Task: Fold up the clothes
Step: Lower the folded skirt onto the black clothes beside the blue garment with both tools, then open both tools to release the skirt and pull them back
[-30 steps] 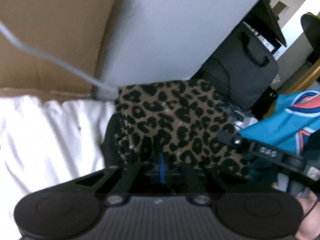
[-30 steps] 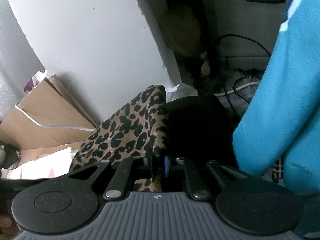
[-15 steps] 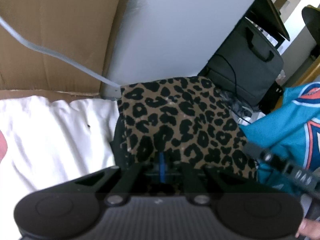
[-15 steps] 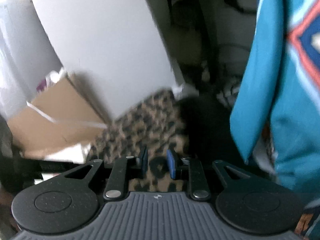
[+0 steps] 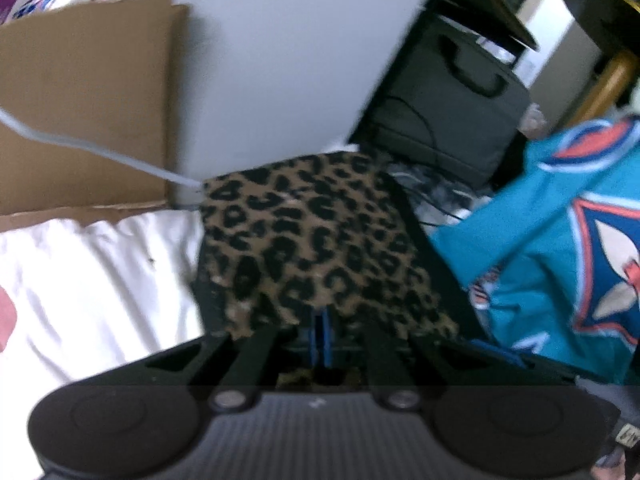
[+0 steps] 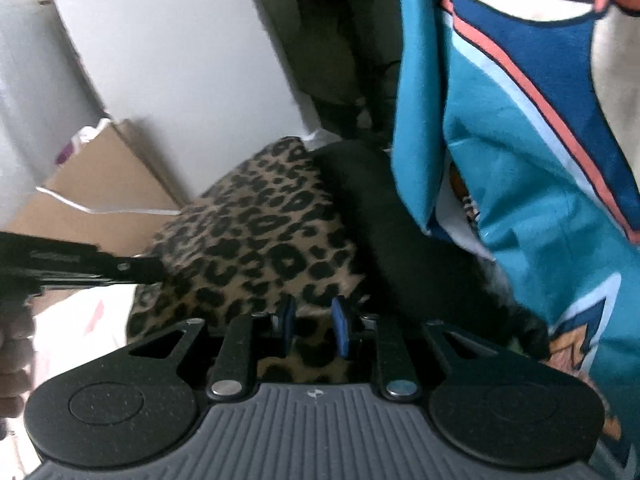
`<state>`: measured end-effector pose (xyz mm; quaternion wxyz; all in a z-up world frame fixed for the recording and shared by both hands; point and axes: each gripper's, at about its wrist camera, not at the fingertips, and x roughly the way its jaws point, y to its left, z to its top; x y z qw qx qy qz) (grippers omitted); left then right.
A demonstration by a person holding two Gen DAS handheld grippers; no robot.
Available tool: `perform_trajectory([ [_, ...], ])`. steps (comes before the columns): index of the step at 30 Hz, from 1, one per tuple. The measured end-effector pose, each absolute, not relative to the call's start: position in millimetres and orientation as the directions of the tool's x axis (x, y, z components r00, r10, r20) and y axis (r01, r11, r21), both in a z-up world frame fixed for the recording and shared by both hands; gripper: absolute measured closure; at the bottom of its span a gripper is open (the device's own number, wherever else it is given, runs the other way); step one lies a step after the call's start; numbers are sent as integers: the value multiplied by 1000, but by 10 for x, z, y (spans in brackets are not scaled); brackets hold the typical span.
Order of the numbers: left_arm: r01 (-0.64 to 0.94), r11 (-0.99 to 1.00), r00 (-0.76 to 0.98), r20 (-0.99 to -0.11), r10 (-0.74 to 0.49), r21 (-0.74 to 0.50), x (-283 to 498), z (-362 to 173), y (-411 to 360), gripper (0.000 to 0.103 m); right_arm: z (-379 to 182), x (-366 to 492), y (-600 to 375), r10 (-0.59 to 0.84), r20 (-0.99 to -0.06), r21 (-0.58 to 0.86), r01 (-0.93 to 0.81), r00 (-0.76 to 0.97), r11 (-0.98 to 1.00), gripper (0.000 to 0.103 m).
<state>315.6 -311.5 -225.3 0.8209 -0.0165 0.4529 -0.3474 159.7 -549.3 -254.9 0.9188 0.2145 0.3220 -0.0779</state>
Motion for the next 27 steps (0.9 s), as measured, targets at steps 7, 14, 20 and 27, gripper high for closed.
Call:
perform_trajectory([
  [7,603,729,296,-758,-581,-323,2977,-2401,-3350,99,-2683,1432,-5357,-6,-666,307,282,746,909,68],
  [14,607,730,270,-783,-561,-314,2973,-2549,-3388,101,-2762,1326,-5406,-22,-686,305,316,727,898,68],
  [20,616,731,294,-777,-557,-292,2892,-2415,-3231,100,-2740,1218,-5333,-22,-693,305,320,721,897,68],
  [27,588,748,272,-796,-541,-308,2671,-2525,-2989,100,-2759,1111,-5262,-13,-687,332,330,726,884,67],
])
